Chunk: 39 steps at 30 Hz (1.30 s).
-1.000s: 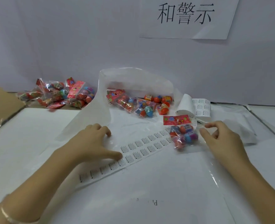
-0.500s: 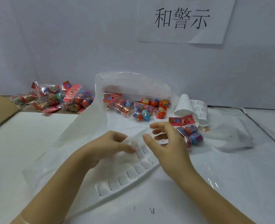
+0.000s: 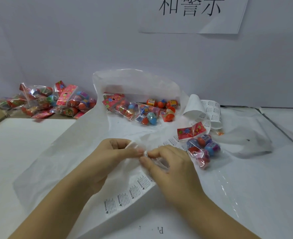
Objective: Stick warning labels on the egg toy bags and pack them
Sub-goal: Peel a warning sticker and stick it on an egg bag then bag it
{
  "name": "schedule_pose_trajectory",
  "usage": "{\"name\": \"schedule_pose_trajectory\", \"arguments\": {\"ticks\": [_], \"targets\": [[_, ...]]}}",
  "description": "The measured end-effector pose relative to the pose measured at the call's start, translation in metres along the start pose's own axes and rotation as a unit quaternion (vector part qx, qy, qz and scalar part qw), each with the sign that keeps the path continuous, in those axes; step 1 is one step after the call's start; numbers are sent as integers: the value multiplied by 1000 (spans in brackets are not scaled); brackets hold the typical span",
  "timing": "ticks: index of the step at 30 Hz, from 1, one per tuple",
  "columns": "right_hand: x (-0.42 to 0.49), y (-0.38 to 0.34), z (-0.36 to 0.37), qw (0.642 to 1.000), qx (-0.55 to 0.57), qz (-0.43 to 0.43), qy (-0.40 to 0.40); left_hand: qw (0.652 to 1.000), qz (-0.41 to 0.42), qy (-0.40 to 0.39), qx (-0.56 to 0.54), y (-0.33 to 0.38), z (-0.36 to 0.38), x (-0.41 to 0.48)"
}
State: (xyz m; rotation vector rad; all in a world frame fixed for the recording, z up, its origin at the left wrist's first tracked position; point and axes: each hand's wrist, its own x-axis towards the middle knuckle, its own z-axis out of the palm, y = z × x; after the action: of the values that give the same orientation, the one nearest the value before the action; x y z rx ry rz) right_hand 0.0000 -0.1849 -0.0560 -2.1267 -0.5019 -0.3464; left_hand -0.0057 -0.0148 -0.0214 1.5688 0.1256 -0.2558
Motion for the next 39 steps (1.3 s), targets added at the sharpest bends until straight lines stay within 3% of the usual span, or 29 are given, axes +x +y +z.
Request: {"name": "schedule_pose_trajectory", "arguments": {"ticks": [13,16,17,18,19,20,21,22,23,24,25,26,27,29,34,37,39], "targets": [[1,3,-3,1000,-6,7,-9,998,8,44,32,4,8,-7],[6,6,-8,999,41,24,24,989,19,102,106,3,3,-4],[9,7,-11,997,56,21,56,975,28,135,174,3,0,-4],[11,9,-14,994,59,8,92,936,40,174,303,0,-3,-3],[13,10,-17,991,45,-20,126,871,73,223,432,-2,-5,-4],[15,11,-20,986,19,-62,154,818,142,260,494,-3,-3,-6],[16,12,-22,977,-11,-116,176,788,229,280,499,-4,0,-7],[15,13,-23,965,-38,-176,190,813,275,265,440,-3,3,-9],[14,14,-23,950,-57,-235,196,880,259,219,333,0,7,-11],[12,13,-22,936,-72,-286,193,948,191,143,211,5,12,-12],[11,13,-22,923,-79,-326,186,987,103,56,113,7,16,-13],[10,12,-23,915,-79,-355,175,998,19,-14,50,10,19,-15],[9,11,-23,911,-68,-373,162,998,-32,-54,10,12,19,-15],[9,9,-25,913,-36,-384,133,994,-48,-85,-39,13,19,-16],[11,6,-25,929,39,-356,91,995,34,-56,-80,11,18,-17],[6,-1,-26,961,185,-197,63,988,84,28,-128,11,18,-15],[3,-6,-26,955,281,-81,55,981,121,67,-140,12,18,-15]]}}
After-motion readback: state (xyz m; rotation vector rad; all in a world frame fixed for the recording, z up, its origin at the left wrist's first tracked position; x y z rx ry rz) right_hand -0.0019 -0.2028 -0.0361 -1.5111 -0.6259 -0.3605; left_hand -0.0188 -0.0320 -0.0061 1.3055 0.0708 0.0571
